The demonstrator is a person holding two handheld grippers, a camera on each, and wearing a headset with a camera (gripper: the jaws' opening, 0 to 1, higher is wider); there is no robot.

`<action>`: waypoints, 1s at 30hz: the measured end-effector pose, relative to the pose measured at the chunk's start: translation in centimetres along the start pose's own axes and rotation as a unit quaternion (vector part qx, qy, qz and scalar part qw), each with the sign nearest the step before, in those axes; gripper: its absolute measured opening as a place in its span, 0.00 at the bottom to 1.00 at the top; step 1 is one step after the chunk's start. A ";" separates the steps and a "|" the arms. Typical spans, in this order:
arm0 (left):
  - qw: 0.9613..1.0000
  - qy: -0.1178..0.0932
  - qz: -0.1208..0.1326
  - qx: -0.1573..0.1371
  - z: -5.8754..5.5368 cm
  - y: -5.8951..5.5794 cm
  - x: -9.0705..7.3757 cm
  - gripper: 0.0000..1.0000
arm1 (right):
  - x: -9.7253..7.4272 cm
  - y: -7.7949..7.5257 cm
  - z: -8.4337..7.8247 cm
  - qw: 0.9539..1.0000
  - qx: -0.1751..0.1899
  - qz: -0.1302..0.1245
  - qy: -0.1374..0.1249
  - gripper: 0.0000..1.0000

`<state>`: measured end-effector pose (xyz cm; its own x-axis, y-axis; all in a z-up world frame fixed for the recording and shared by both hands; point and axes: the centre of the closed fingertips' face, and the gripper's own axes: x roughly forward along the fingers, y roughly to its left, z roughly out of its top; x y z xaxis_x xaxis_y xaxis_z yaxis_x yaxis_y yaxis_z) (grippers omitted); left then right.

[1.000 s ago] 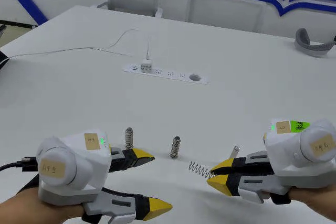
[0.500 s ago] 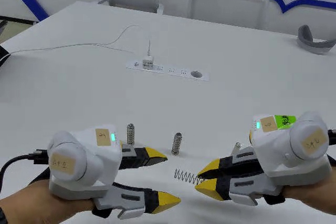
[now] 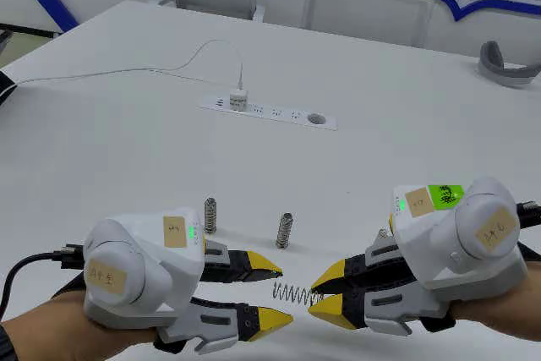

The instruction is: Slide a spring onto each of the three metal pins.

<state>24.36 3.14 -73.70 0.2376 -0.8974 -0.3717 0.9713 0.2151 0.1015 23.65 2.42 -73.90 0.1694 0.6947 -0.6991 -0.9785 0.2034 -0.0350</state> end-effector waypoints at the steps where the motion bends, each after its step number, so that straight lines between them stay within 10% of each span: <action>1: 1.000 0.000 -0.001 0.002 0.0 0.0 0.0 0.24 | 0.0 0.1 0.0 1.000 -0.001 0.001 0.001 0.12; 16: 1.000 0.003 -0.008 0.022 -0.1 -0.4 0.2 0.14 | -0.2 0.5 0.4 1.000 -0.013 0.010 0.009 0.12; 30: 1.000 0.001 -0.014 0.022 0.2 -0.8 0.1 0.11 | -1.3 1.0 4.0 0.999 -0.016 0.013 -0.039 0.12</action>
<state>23.63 2.82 -73.58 0.2097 -0.9025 -0.3761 0.9762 0.1718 0.1320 22.93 4.50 -70.14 0.1517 0.7512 -0.6424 -0.9856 0.1641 -0.0409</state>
